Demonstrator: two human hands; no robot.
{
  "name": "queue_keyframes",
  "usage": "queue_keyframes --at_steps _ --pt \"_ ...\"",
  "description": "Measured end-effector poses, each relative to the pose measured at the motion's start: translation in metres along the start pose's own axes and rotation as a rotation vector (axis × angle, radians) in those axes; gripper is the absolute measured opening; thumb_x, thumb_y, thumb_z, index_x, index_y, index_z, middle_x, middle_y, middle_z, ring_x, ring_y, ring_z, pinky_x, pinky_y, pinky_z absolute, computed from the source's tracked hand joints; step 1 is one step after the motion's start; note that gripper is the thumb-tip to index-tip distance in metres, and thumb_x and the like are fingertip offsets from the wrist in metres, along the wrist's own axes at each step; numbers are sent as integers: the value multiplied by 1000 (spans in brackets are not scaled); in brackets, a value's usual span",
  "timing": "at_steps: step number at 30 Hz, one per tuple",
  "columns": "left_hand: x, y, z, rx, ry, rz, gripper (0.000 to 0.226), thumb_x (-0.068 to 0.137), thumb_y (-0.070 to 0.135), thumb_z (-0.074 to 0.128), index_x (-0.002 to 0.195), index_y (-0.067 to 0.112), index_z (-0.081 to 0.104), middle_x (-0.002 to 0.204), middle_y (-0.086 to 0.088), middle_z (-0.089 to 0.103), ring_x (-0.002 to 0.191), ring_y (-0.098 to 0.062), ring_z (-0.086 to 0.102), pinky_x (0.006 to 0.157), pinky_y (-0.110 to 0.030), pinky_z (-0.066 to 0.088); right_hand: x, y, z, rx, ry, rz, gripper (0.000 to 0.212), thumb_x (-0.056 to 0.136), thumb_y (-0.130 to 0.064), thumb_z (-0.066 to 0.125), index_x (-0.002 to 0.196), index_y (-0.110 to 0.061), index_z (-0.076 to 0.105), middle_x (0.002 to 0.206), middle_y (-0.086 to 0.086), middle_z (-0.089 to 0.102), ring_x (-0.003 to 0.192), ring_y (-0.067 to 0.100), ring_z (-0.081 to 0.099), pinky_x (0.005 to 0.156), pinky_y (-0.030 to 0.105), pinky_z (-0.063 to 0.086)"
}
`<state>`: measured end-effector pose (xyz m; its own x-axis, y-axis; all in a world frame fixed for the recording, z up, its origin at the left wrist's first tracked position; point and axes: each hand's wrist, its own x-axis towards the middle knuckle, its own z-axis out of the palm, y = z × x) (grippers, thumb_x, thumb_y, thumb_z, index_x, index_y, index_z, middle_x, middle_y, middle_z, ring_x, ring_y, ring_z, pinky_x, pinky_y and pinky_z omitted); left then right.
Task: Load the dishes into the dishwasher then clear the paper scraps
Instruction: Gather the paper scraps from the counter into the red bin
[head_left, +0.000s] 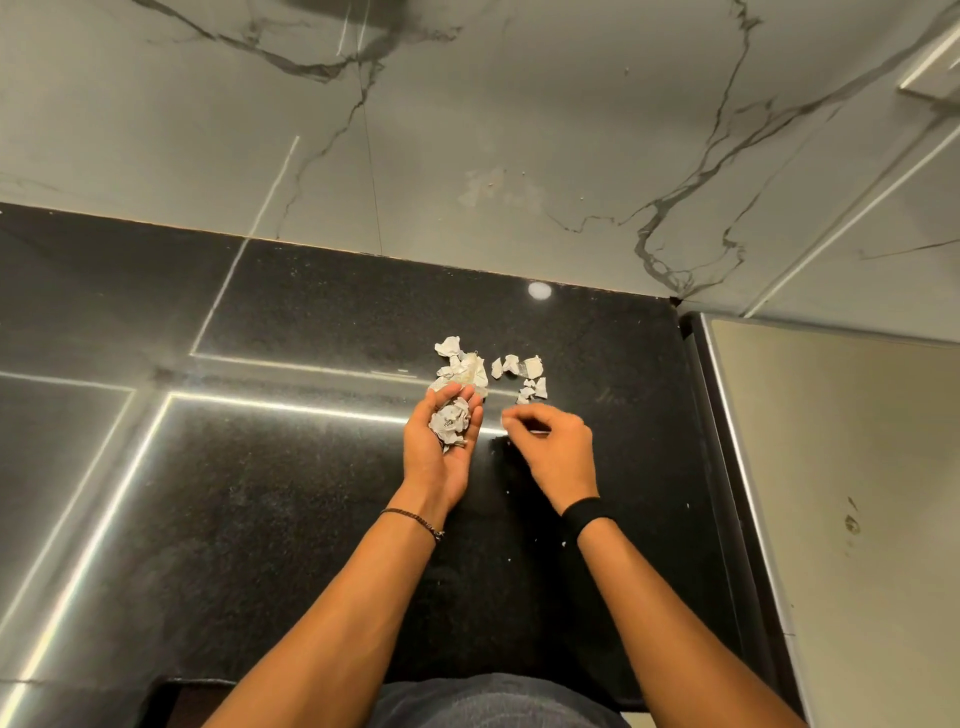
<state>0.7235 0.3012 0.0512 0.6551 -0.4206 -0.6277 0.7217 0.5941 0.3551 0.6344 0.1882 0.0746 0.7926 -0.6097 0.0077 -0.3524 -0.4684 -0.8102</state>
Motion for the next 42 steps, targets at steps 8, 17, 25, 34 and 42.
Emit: queue_keyframes --at_steps 8,17,25,34,42 --pt "-1 -18 21 -78 -92 -129 31 99 25 51 111 4 70 124 -18 68 114 -30 65 109 -40 47 3 -33 -12 397 1 -18 20 94 -5 67 103 -18 79 102 -8 78 103 7 71 95 28 56" --pt "0 -5 19 -70 -124 -150 31 97 23 54 116 3 70 116 -15 72 104 -27 71 97 -37 54 10 -23 -1 489 -41 30 13 87 -4 76 99 -8 78 98 2 78 95 18 73 89 31 59" --pt "4 -1 8 -43 -42 -91 37 104 25 52 128 1 65 127 -16 70 111 -27 71 94 -37 57 27 31 5 -365 -44 -177 20 91 -17 71 111 -14 74 103 2 69 94 23 64 86 33 51" --pt "8 -15 19 98 -80 -82 32 104 32 50 112 6 68 111 -14 72 102 -25 70 97 -40 55 -7 -7 -11 177 54 -48 12 90 -17 76 102 -19 77 100 -12 74 92 3 68 79 15 51" --pt "4 -14 25 -92 -66 -152 35 104 28 52 119 1 68 119 -17 72 116 -29 68 98 -38 54 36 20 -12 -100 103 -55 26 93 -15 68 119 -19 72 116 -6 66 103 12 64 91 35 56"
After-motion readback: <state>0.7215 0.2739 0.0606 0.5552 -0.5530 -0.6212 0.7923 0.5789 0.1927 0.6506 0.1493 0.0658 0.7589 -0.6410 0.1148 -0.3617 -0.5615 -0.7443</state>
